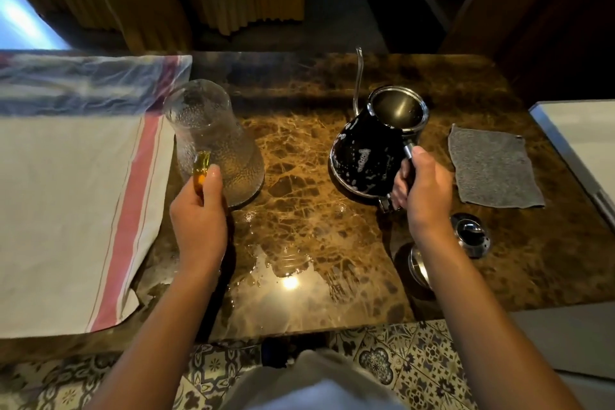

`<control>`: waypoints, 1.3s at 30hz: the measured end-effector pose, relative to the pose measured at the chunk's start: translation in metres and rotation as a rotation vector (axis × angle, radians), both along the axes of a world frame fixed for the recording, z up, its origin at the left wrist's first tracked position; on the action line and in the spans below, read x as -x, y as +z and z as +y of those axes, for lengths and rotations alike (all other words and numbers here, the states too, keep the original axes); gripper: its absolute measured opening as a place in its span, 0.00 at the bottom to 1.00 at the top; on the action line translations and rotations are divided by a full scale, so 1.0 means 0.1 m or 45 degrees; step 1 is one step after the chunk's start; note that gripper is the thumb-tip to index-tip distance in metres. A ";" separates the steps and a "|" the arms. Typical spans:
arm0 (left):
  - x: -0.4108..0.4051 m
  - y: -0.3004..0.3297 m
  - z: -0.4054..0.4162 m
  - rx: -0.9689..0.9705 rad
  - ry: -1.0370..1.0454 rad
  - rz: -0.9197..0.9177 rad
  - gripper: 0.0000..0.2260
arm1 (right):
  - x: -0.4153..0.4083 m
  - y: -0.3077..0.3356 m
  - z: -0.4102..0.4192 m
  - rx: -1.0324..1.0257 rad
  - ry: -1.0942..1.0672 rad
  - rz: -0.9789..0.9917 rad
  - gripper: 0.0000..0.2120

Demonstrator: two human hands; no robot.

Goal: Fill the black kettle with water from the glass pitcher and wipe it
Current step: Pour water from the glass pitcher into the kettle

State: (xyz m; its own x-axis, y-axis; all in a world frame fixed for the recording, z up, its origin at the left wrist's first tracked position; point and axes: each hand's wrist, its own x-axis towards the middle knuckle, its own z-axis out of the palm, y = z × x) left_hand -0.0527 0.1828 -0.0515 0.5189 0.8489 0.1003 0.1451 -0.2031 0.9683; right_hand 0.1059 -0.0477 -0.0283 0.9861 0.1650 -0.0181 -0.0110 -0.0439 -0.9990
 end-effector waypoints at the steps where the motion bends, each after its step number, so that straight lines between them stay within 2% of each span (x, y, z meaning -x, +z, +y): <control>1: -0.03 0.05 0.01 0.056 0.014 0.027 0.20 | -0.01 -0.01 0.00 -0.007 0.002 -0.004 0.19; 6: 0.00 0.18 0.09 0.326 -0.063 0.013 0.20 | -0.04 -0.03 -0.03 -0.022 0.063 -0.032 0.19; 9: -0.06 0.15 0.08 0.354 -0.017 -0.042 0.18 | -0.06 -0.05 -0.04 -0.050 0.097 -0.035 0.19; 14: -0.14 0.09 0.05 0.322 0.054 -0.141 0.25 | -0.09 -0.04 -0.02 -0.067 0.113 -0.026 0.21; 17: -0.13 0.09 0.07 0.380 -0.024 -0.170 0.28 | -0.14 -0.05 -0.02 -0.061 0.130 -0.039 0.23; 23: -0.06 0.13 0.19 0.463 -0.307 -0.178 0.24 | -0.16 -0.05 0.05 -0.055 0.131 -0.032 0.21; 33: -0.15 0.26 0.06 0.089 -0.189 0.001 0.29 | -0.14 -0.02 0.08 -0.025 0.143 0.009 0.20; 39: -0.15 0.48 0.08 0.019 -0.260 0.009 0.27 | -0.14 -0.01 0.07 -0.035 0.163 0.006 0.21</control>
